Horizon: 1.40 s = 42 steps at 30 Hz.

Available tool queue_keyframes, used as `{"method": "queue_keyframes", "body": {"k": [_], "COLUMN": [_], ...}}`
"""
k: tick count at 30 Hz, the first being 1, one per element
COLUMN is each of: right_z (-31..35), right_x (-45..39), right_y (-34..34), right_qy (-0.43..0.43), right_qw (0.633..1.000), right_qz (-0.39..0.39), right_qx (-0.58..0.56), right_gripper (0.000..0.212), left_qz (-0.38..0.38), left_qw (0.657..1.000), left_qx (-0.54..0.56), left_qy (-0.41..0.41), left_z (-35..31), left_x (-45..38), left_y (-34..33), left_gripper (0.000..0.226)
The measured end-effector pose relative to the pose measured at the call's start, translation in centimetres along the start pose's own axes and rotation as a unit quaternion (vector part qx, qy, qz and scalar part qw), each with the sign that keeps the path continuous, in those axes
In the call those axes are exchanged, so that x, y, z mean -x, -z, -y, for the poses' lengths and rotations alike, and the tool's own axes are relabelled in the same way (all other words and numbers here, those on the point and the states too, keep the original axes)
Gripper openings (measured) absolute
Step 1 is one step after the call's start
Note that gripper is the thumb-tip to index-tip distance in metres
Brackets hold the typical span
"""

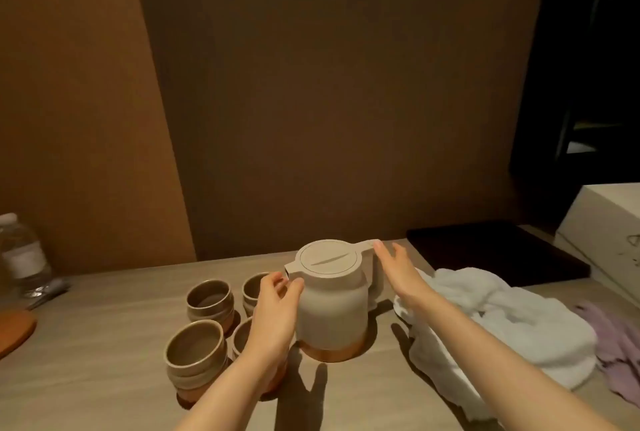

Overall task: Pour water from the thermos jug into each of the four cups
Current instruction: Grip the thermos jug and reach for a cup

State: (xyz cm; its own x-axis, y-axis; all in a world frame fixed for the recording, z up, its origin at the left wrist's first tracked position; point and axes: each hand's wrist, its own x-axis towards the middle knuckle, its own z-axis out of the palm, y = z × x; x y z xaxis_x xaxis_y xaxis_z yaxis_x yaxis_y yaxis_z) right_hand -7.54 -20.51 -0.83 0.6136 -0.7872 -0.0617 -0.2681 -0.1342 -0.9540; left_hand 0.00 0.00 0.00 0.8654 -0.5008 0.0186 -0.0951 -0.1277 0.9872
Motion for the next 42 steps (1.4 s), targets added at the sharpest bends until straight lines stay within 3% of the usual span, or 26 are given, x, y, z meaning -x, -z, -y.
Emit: {"method": "queue_keyframes", "body": {"k": [3,10,20,25,30,34,42], "right_z": [0.3,-0.6,-3.5,-2.9,-0.8,1.9,6.8], "right_x": [-1.6,-2.6,-1.1,-0.3,1.1,2.1,5.4], "right_y": [-0.7,-1.3,-0.6,-1.1,-0.6,0.5,2.4], "right_qy": [0.012,0.018,0.071,0.028,0.03,0.029,0.119], "right_qw": [1.0,0.991,0.964,0.95,0.949,0.946,0.951], "right_qz": [-0.005,-0.062,-0.064,-0.099,-0.102,-0.112,-0.097], "right_qx": [0.004,-0.119,-0.247,-0.296,-0.295,-0.304,-0.268], "right_gripper": [0.068,0.047,0.06,0.043,0.04,0.039,0.039], "left_qz": [0.018,0.024,0.03,0.021,0.047,0.03,0.002], "left_qw": [0.998,0.998,0.998,0.996,0.992,0.986,0.979], "left_qx": [0.052,0.056,0.017,-0.01,-0.039,-0.052,-0.045], "left_qy": [0.03,-0.001,-0.057,-0.089,-0.113,-0.153,-0.199], "left_z": [0.2,1.5,2.3,1.9,0.6,-1.8,-3.6], "left_x": [-0.3,-1.0,-1.2,-1.4,-1.3,-0.7,1.9], "left_y": [-1.1,-3.4,-3.5,-2.9,-2.4,-1.9,-0.4], "left_gripper": [0.059,0.082,0.122,0.119,0.099,0.097,0.096]}}
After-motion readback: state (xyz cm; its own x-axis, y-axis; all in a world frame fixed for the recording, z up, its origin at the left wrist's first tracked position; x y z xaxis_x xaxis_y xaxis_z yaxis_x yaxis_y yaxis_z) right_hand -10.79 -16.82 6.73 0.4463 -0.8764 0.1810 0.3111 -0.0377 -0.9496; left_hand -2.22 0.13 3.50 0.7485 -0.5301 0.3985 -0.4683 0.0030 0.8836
